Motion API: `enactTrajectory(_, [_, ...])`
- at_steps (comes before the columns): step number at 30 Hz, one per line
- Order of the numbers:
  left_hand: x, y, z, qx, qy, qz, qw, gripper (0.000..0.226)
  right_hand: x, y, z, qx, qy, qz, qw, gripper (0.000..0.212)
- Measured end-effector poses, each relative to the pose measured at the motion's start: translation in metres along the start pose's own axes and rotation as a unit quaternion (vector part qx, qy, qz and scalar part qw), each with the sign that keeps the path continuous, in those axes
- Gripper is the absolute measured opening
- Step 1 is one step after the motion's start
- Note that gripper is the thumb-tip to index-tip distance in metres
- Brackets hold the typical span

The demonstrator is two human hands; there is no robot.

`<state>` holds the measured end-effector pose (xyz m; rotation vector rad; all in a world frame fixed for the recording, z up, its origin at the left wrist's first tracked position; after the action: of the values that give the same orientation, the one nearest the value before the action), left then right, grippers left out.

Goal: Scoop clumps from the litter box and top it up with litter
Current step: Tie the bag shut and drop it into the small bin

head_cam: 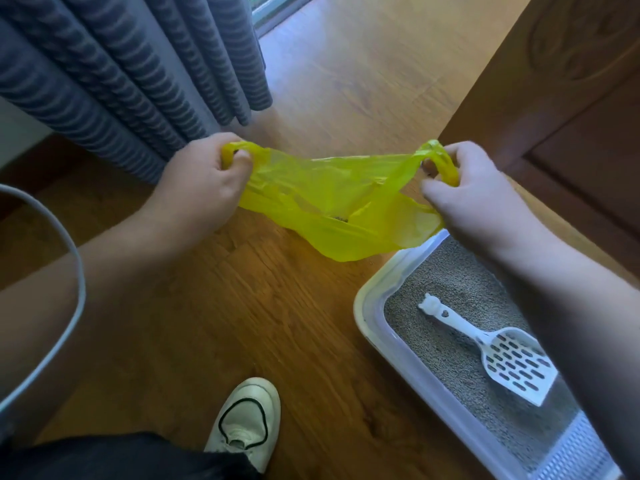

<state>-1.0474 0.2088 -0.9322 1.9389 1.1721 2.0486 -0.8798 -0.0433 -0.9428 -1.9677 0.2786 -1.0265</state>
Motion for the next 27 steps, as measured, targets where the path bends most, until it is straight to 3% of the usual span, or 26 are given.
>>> enactTrajectory(4, [0.0, 0.001, 0.009, 0.043, -0.02, 0.048, 0.998, 0.021, 0.008, -0.013, 0.003, -0.027, -0.062, -0.081, 0.994, 0.026])
enactTrajectory(7, [0.003, 0.026, 0.027, 0.051, -0.078, 0.092, 0.991, 0.021, 0.014, -0.034, 0.006, -0.022, -0.098, -0.092, 0.991, 0.026])
enactTrajectory(13, [0.024, 0.093, 0.054, 0.077, -0.201, 0.234, 0.948, 0.016, 0.013, -0.054, 0.0, -0.031, -0.105, -0.161, 0.981, 0.009])
enactTrajectory(17, [0.043, 0.117, 0.045, 0.133, -0.173, 0.3, 0.929, 0.016, 0.023, -0.057, -0.021, -0.035, -0.058, -0.107, 0.992, 0.019])
enactTrajectory(20, [0.064, 0.123, 0.034, 0.229, -0.152, 0.229, 0.934, 0.024, 0.038, -0.058, -0.034, -0.006, -0.033, -0.104, 0.994, 0.012])
enactTrajectory(23, [0.071, 0.137, 0.026, 0.252, -0.182, 0.113, 0.944, 0.025, 0.058, -0.054, -0.033, 0.012, -0.016, -0.154, 0.988, 0.018])
enactTrajectory(25, [0.065, 0.146, 0.024, 0.248, -0.152, -0.063, 0.955, 0.022, 0.067, -0.051, -0.034, 0.006, -0.001, -0.152, 0.988, 0.016])
enactTrajectory(27, [0.052, 0.162, 0.026, 0.228, -0.153, -0.187, 0.943, 0.025, 0.069, -0.049, -0.038, 0.022, -0.006, -0.13, 0.991, 0.013])
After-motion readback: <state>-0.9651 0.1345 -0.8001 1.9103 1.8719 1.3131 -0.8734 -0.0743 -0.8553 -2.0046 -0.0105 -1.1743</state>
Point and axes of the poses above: each hand's wrist, its own z-axis towards the middle knuckle, its own x-axis out of the back of the hand, y = z × x, the point moved 2 cm from there along z, towards the middle knuckle, and after that the axes turned 9 degrees about -y, right-handed, at the moved point
